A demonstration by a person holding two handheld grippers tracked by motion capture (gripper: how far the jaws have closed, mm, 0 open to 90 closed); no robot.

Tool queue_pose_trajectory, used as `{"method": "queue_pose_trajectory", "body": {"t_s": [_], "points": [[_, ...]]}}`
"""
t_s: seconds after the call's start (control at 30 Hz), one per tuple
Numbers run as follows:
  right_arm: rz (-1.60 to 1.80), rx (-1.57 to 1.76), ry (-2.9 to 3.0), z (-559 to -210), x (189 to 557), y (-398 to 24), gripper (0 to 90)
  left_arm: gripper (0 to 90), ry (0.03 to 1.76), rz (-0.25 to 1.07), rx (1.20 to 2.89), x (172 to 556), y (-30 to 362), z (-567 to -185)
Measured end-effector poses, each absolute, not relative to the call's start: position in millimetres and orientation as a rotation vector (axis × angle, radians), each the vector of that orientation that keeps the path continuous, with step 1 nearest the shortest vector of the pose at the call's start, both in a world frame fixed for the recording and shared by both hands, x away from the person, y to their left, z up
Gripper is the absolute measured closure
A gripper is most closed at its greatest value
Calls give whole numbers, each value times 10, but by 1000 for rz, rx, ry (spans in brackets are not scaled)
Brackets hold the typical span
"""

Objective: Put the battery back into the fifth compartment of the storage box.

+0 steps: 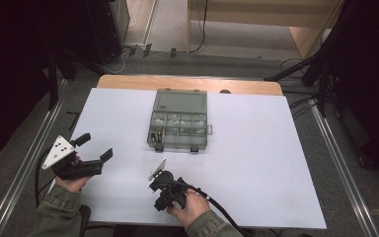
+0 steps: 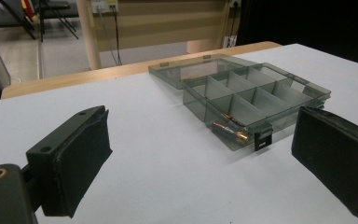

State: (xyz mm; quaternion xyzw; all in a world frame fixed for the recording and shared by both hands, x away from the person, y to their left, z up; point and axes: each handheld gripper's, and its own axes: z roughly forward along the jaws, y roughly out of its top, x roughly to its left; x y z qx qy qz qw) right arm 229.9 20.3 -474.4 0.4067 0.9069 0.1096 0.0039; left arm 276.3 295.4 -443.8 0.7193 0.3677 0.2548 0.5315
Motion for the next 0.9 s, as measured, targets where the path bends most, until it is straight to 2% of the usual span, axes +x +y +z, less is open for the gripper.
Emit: {"method": "queue_pose_trajectory", "body": {"t_s": [0.17,0.3,0.43,0.9], "points": [[324,1269,2843,-4726,2281,202,640,47,875,611,1717,2762,2959,-4434],[316,1275,2863,-4722,2271,211,673,47,874,606,1718,2762,2957,-4435],[315,1274,2854,-4727,2261,208,759,47,874,606,1716,2763,2961,-4432],[347,1291,2873,-4700,2303,152,771,47,875,607,1719,2764,2962,-4433]]}}
